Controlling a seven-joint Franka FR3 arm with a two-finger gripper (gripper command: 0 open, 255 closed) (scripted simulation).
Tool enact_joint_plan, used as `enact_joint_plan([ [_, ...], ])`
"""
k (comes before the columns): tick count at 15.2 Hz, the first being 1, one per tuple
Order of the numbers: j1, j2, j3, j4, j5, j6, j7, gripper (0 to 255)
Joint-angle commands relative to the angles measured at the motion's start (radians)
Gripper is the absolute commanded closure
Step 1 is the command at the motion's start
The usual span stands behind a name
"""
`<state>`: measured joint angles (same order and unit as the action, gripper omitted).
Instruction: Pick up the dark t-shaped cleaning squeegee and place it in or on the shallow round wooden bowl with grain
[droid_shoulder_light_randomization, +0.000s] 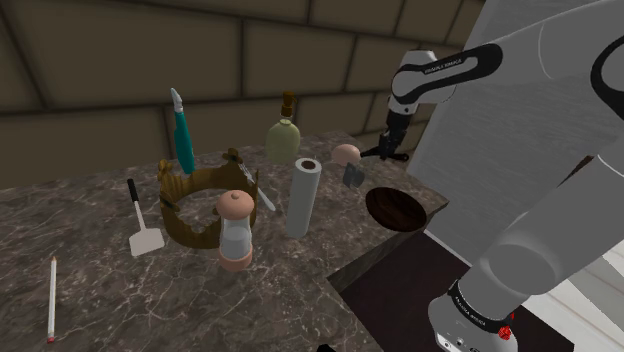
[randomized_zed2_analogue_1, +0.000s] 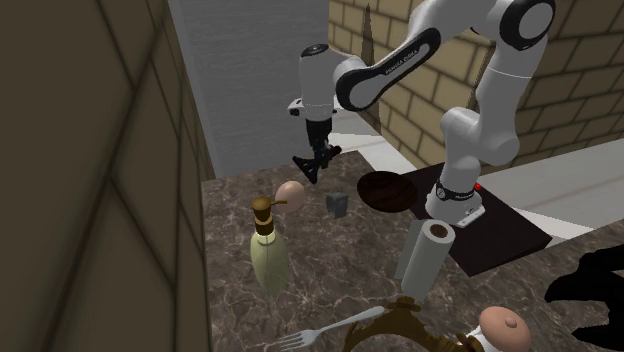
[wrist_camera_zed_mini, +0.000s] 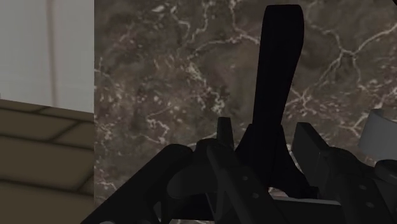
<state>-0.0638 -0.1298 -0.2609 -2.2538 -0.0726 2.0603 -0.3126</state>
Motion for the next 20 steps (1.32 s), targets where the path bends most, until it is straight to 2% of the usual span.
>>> enact_joint_plan([
  [1, 0.001, -0.015, 0.003, 0.014, -0.002, -0.029, 0.004, 255],
  [4, 0.002, -0.029, 0.005, 0.039, -0.005, -0.068, 0.006, 255],
  [12, 0.028, -0.325, 0.092, -0.236, -0.03, -0.093, 0.144, 255],
  [20, 0.076, -0.626, 0.207, -0.448, 0.024, -0.188, 0.276, 255],
])
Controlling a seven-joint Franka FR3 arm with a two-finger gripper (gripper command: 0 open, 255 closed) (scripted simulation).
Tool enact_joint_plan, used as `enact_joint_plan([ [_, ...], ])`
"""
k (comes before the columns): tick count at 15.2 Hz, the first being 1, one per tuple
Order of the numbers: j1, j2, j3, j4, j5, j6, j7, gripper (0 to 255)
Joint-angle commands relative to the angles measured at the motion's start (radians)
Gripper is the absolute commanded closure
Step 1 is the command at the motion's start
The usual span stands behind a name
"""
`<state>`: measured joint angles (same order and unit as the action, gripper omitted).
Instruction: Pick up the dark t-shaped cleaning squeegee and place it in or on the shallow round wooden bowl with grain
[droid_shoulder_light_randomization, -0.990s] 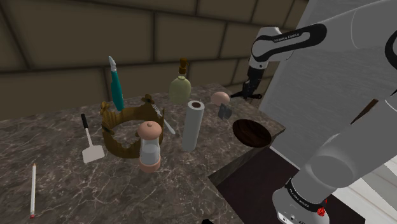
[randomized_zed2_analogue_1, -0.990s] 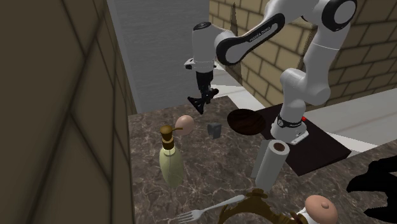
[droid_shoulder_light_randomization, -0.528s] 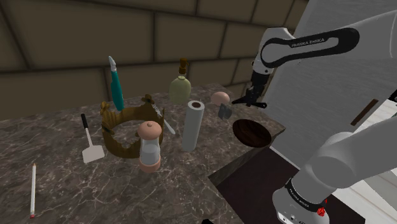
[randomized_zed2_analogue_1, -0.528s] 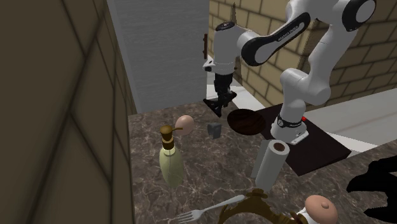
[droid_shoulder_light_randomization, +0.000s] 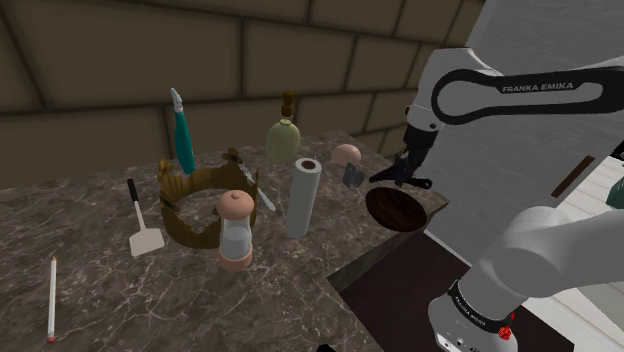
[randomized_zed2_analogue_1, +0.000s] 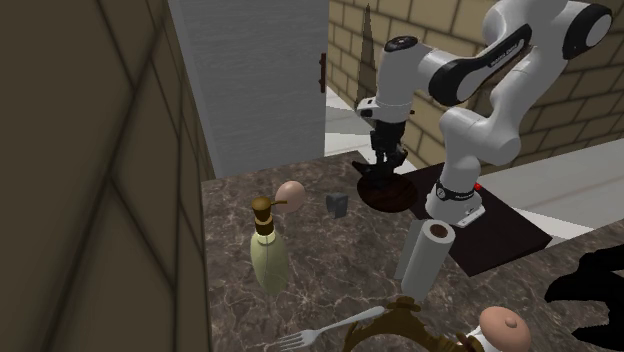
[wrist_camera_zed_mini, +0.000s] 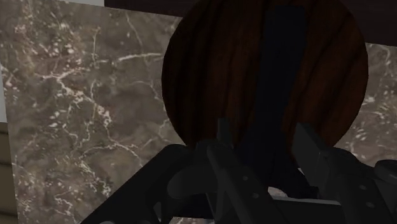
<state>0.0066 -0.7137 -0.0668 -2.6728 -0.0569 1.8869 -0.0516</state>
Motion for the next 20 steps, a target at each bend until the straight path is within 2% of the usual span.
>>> enact_joint_plan([
  [1, 0.01, -0.057, 0.019, -0.037, 0.013, -0.021, 0.022, 255],
  [15, 0.007, 0.028, 0.012, -0.185, 0.005, 0.213, 0.025, 255],
  [20, 0.007, 0.028, 0.012, -0.185, 0.005, 0.213, 0.025, 255],
])
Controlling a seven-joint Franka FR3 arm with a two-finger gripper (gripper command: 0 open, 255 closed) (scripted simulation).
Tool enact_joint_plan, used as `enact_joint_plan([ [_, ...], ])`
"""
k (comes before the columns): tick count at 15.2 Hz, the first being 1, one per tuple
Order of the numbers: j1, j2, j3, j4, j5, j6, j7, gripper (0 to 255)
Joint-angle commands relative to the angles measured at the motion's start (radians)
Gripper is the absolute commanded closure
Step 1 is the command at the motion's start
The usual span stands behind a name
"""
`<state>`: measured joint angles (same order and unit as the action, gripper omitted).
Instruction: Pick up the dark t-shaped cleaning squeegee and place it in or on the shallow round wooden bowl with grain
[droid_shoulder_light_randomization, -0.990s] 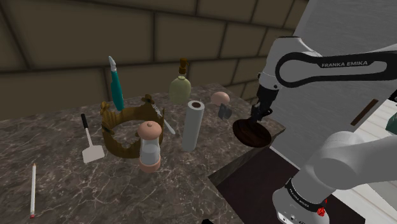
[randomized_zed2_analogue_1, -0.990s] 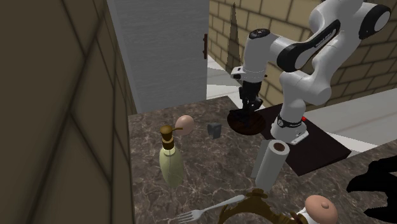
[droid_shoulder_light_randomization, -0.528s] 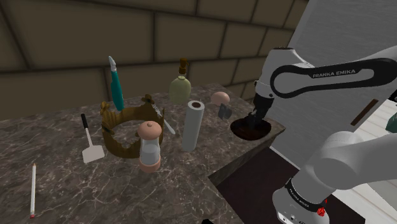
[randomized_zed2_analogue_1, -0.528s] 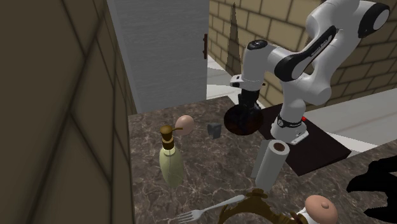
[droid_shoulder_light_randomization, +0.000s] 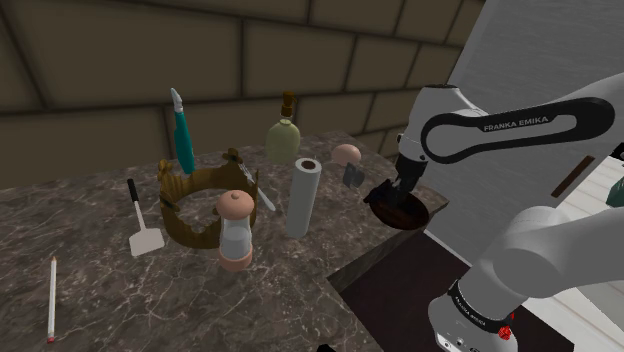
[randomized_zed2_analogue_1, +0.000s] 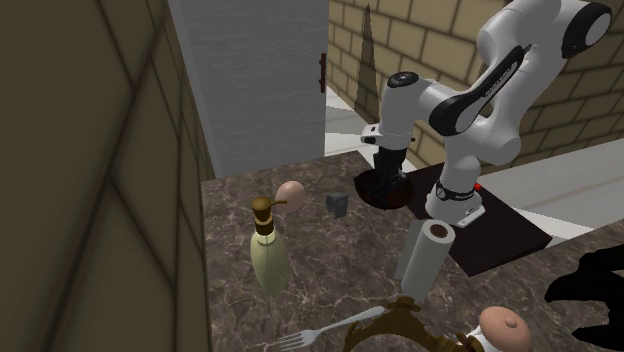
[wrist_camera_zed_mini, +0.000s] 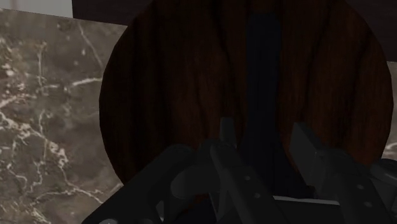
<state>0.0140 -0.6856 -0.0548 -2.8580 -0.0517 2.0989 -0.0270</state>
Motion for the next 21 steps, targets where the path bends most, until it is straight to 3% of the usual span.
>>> enact_joint_plan([
  [1, 0.0, 0.0, 0.0, 0.0, 0.0, 0.001, 0.0, 255],
  [3, 0.0, 0.0, 0.0, 0.0, 0.0, 0.001, 0.0, 255],
  [4, 0.0, 0.0, 0.0, 0.0, 0.0, 0.001, 0.0, 0],
  [9, 0.0, 0.0, 0.0, 0.0, 0.0, 0.001, 0.0, 0],
  [13, 0.003, -0.051, 0.005, 0.102, 0.006, -0.153, -0.001, 0],
  [21, 0.003, -0.051, 0.005, 0.102, 0.006, -0.152, -0.001, 0],
])
